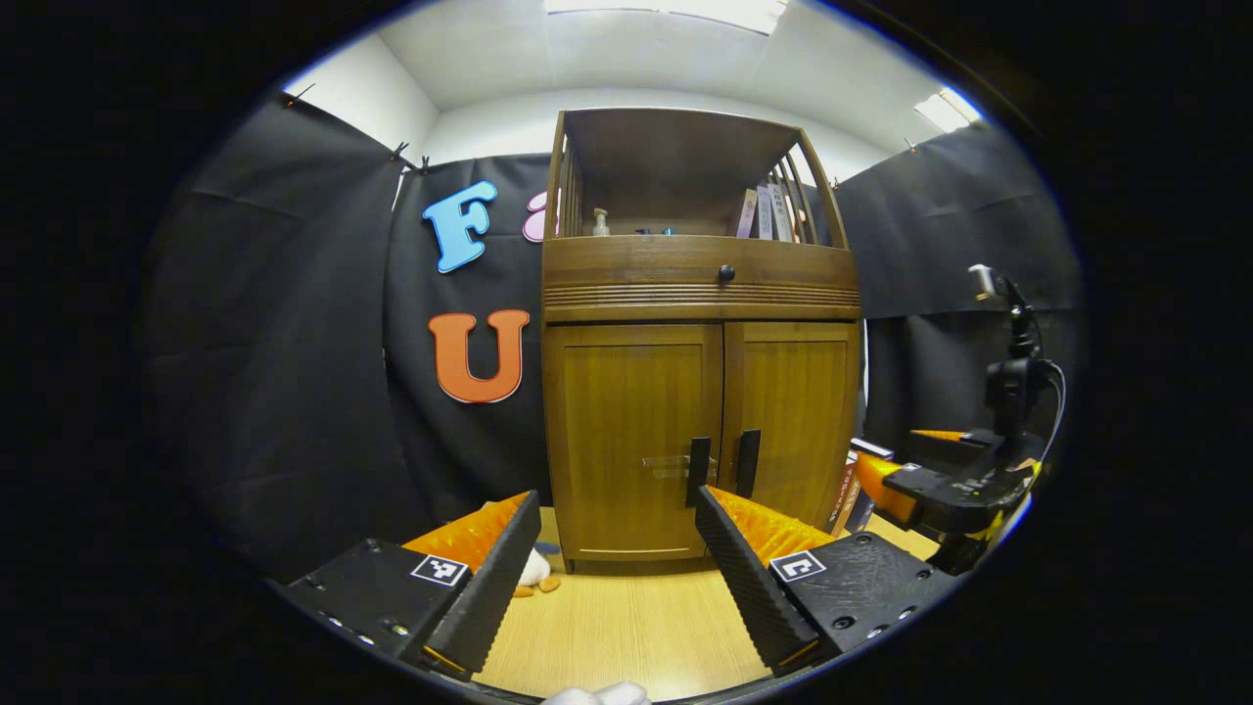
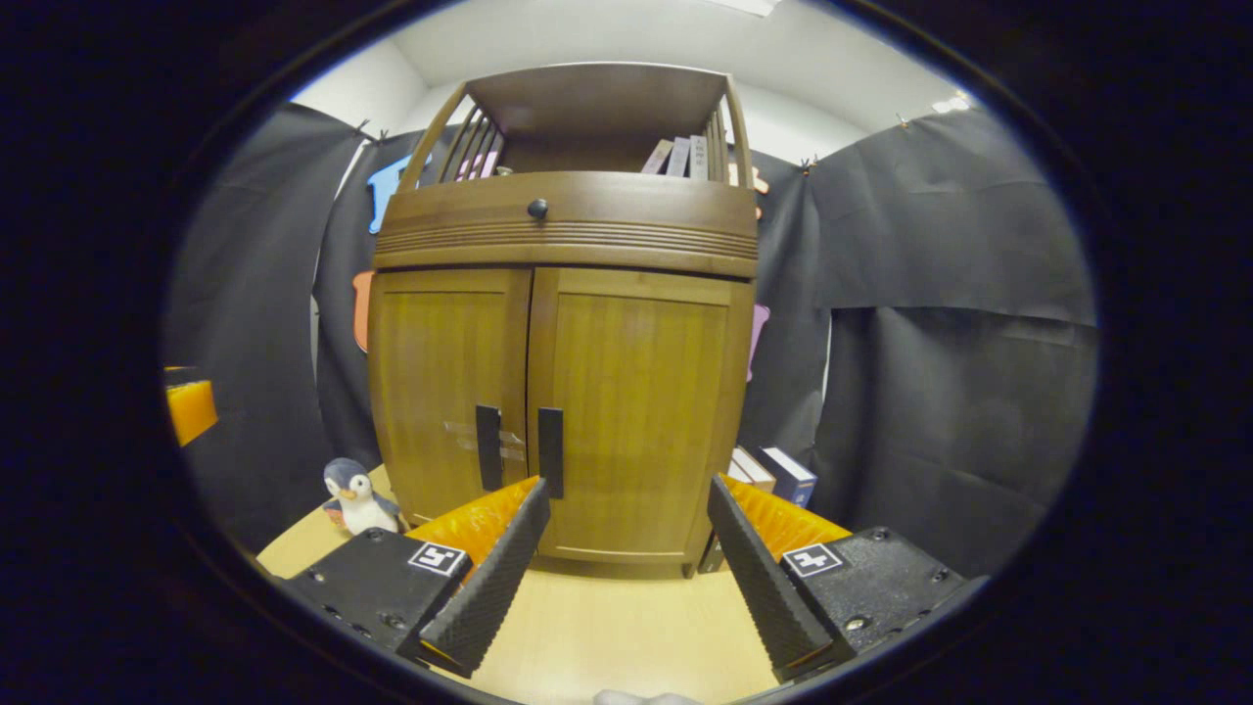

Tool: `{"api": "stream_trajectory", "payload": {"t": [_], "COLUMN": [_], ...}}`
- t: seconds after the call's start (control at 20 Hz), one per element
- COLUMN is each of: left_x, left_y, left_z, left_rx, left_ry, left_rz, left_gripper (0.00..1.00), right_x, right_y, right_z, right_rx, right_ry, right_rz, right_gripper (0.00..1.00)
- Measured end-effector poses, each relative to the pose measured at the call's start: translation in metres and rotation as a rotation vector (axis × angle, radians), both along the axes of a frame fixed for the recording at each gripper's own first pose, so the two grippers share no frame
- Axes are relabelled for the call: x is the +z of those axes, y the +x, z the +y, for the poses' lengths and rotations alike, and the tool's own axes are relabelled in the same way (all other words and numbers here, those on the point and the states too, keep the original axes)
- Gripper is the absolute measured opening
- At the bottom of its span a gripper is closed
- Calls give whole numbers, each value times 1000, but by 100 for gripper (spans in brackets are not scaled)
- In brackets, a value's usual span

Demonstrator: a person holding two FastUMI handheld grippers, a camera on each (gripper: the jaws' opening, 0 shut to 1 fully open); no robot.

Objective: Open the right door of the double-door shoe cabinet with the right hand, and open the left door with the left hand.

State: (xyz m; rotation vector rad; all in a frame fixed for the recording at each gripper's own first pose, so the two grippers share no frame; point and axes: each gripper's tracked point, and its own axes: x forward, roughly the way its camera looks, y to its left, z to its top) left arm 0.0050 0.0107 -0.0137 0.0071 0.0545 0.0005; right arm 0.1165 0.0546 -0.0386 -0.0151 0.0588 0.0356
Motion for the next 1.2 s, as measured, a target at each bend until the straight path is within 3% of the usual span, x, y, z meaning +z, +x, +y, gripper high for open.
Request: {"api": "stream_trajectory", "payload": {"t": [0.45, 0.75, 1.2], "left_x": [-2, -2, -8], "left_y": [-3, -6, -4], "left_z": [25, 44, 46], "left_rx": [112, 212, 264], "left_ry": [13, 22, 32], "left_rz": [28, 46, 71], "left_gripper": [96, 96, 96], "right_x": [-31, -61, -81], "right_y": [113, 175, 213], "right_z": [64, 79, 91], "right_rx": [82, 88, 108], "right_ry": [-4, -9, 10], "right_rz": [44, 109, 168], "right_gripper": [100, 99, 65]}}
